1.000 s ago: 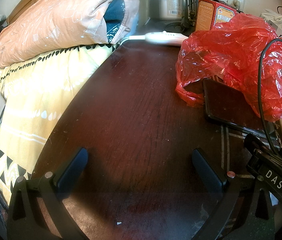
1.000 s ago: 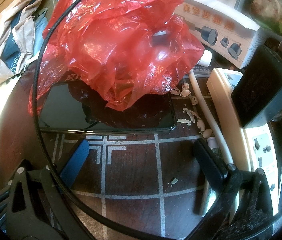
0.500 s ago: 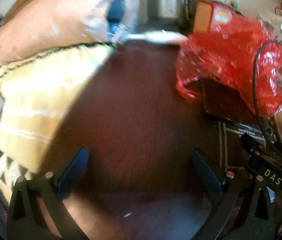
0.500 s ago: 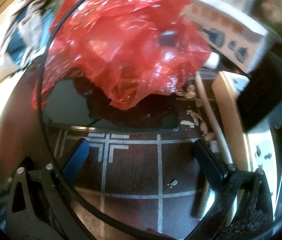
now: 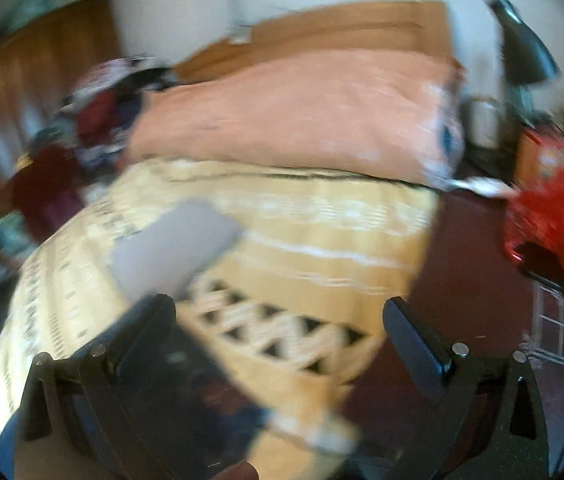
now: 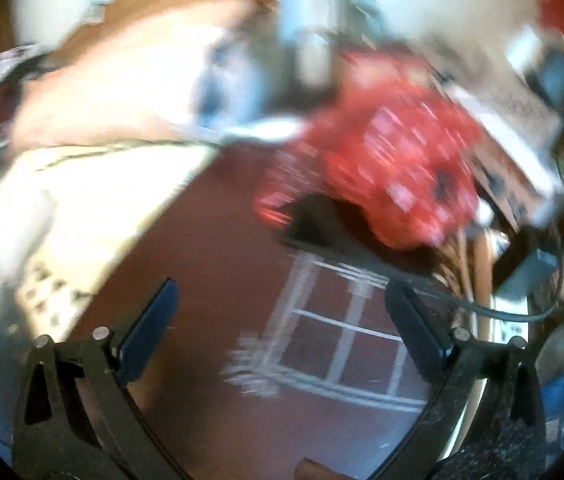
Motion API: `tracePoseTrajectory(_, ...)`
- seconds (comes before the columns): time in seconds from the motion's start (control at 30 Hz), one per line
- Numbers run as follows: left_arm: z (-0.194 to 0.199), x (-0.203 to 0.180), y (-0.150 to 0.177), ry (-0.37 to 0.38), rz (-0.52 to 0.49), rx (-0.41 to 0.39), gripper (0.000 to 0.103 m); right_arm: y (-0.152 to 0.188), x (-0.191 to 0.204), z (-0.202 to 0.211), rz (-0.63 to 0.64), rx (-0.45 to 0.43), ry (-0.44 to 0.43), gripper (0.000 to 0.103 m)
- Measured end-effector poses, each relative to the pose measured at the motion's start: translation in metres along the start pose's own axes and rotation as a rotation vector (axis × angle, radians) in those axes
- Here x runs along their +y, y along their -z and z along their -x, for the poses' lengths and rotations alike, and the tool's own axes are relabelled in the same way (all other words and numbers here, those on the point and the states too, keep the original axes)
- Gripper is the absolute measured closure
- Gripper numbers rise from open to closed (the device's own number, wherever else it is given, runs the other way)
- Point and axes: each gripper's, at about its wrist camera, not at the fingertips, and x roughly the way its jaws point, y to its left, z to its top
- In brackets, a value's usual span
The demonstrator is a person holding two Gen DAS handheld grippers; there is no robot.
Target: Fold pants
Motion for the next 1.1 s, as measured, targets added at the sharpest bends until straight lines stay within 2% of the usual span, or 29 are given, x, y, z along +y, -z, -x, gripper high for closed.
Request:
tracePoseTrajectory(0.13, 0.033, 0.072, 0.010, -0.112, 0.091, -0.013, 0.000, -0.006, 0.054, 0.052, 0.130, -0.113, -0.114, 0.000)
tracePoseTrajectory(0.3, 0.072, 0.145, 0.032, -0.190, 0.202, -0.028, 0.000, -0.010, 0.097, 0.089, 0.214, -0.202, -0.212, 0.000)
tracePoseTrajectory(0.47, 0.122, 0.221, 0.072, -0.299, 0.291, -0.107, 0.000, 0.000, 0.134, 0.136, 0.342, -0.313, -0.338, 0.000)
tracePoseTrajectory(0.57, 0.173, 0.306, 0.114, -0.442, 0.427, -0.199, 0.000, 0.007, 0.165, 0.174, 0.451, -0.412, -0.471, 0.000)
tracePoseTrajectory(0.67, 0.223, 0.391, 0.158, -0.596, 0.555, -0.241, 0.000, 0.022, 0.198, 0.203, 0.554, -0.550, -0.644, 0.000)
tracePoseTrajectory(0.7, 0.242, 0.421, 0.175, -0.662, 0.595, -0.247, 0.000, 0.028, 0.215, 0.207, 0.591, -0.557, -0.701, 0.000)
tracePoseTrajectory(0.73, 0.262, 0.451, 0.193, -0.724, 0.630, -0.249, 0.000, 0.031, 0.230, 0.205, 0.625, -0.517, -0.744, 0.000)
tracePoseTrajectory(0.77, 0.286, 0.485, 0.213, -0.801, 0.663, -0.251, 0.000, 0.038, 0.258, 0.201, 0.679, -0.406, -0.826, 0.000)
tracePoseTrajectory(0.83, 0.321, 0.527, 0.242, -0.903, 0.697, -0.262, 0.000, 0.049, 0.293, 0.197, 0.725, -0.297, -0.916, 0.000)
tracePoseTrajectory(0.9, 0.358, 0.578, 0.274, -1.018, 0.720, -0.249, 0.000, 0.067, 0.331, 0.205, 0.792, -0.299, -0.967, 0.000)
tracePoseTrajectory(1.0, 0.393, 0.635, 0.312, -1.138, 0.707, -0.205, 0.000, 0.078, 0.373, 0.221, 0.836, -0.298, -1.065, 0.000)
tracePoseTrajectory(1.03, 0.400, 0.654, 0.325, -1.152, 0.713, -0.188, 0.000, 0.080, 0.379, 0.223, 0.835, -0.293, -1.090, 0.000)
tracePoseTrajectory(1.1, 0.404, 0.691, 0.354, -1.116, 0.716, -0.135, 0.000, 0.084, 0.406, 0.234, 0.845, -0.299, -1.146, 0.000)
